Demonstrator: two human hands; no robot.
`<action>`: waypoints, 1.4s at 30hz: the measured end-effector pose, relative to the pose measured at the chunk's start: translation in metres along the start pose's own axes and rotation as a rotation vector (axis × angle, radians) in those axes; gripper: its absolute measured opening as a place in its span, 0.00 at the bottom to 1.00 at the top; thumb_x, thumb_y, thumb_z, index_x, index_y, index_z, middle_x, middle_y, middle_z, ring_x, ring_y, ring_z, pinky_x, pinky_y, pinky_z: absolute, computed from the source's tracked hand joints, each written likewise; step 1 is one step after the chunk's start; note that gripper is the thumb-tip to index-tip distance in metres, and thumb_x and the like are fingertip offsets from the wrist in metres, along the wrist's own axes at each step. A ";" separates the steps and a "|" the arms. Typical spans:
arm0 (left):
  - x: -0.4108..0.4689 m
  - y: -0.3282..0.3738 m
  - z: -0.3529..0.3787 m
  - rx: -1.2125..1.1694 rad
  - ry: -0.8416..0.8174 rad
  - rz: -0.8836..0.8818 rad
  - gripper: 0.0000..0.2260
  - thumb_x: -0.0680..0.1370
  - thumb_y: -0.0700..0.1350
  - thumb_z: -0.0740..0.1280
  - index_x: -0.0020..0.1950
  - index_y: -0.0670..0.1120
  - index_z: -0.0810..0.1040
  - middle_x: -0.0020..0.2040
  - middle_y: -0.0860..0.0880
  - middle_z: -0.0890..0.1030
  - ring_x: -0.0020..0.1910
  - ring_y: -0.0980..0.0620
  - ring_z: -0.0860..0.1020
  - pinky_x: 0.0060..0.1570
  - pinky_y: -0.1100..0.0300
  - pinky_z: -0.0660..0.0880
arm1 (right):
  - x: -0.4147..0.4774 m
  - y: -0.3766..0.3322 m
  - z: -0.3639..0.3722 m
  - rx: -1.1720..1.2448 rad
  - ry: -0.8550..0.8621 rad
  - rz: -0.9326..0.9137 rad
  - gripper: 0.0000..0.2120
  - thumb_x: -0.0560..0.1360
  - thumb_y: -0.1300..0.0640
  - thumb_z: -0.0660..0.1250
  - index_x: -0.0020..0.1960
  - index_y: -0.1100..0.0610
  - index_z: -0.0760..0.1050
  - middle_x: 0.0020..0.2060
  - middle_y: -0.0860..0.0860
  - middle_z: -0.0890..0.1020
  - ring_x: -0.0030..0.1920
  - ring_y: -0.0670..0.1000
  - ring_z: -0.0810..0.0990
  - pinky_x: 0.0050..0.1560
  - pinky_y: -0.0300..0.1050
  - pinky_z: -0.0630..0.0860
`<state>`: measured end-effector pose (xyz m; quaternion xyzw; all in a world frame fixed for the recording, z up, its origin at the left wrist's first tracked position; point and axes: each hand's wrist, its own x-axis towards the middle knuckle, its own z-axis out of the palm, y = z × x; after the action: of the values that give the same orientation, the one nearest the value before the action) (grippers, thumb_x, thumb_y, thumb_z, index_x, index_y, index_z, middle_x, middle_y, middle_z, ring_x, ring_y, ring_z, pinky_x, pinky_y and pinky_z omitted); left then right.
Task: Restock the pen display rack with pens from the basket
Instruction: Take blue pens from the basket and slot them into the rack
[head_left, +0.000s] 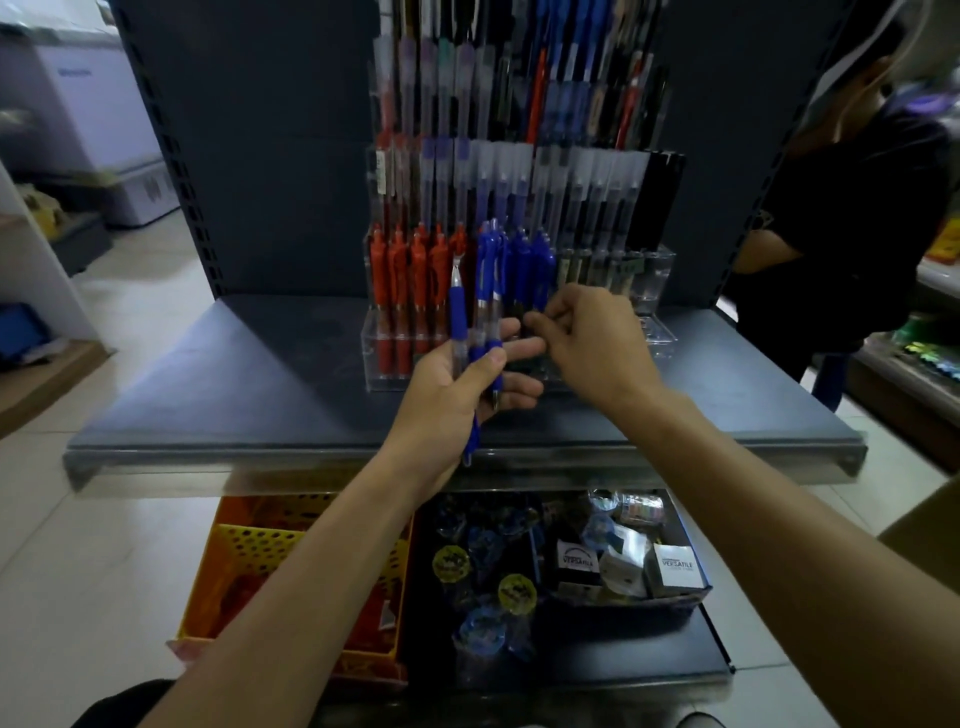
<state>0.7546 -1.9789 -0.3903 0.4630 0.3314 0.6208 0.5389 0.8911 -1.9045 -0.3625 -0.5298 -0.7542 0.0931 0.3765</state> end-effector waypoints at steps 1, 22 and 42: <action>0.000 0.001 0.000 0.000 -0.004 -0.001 0.12 0.82 0.37 0.57 0.64 0.42 0.73 0.56 0.42 0.83 0.38 0.51 0.82 0.43 0.59 0.80 | 0.000 0.000 0.000 0.003 -0.005 0.011 0.09 0.77 0.49 0.67 0.46 0.54 0.79 0.36 0.51 0.81 0.38 0.53 0.80 0.42 0.56 0.79; -0.022 -0.005 0.019 0.165 -0.163 -0.044 0.11 0.83 0.40 0.57 0.62 0.50 0.73 0.53 0.44 0.84 0.46 0.43 0.84 0.49 0.52 0.81 | -0.051 -0.008 -0.038 0.653 -0.178 0.084 0.05 0.77 0.61 0.69 0.50 0.62 0.80 0.43 0.57 0.84 0.42 0.50 0.83 0.44 0.44 0.82; 0.003 -0.002 0.005 0.014 -0.112 0.076 0.12 0.81 0.44 0.53 0.60 0.53 0.72 0.31 0.50 0.64 0.22 0.55 0.58 0.19 0.64 0.55 | 0.025 0.003 -0.020 0.326 0.240 0.066 0.03 0.77 0.58 0.68 0.48 0.53 0.74 0.36 0.45 0.80 0.37 0.43 0.80 0.39 0.32 0.76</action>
<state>0.7595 -1.9756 -0.3897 0.5128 0.2872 0.6119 0.5293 0.9026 -1.8872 -0.3384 -0.4935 -0.6612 0.1623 0.5413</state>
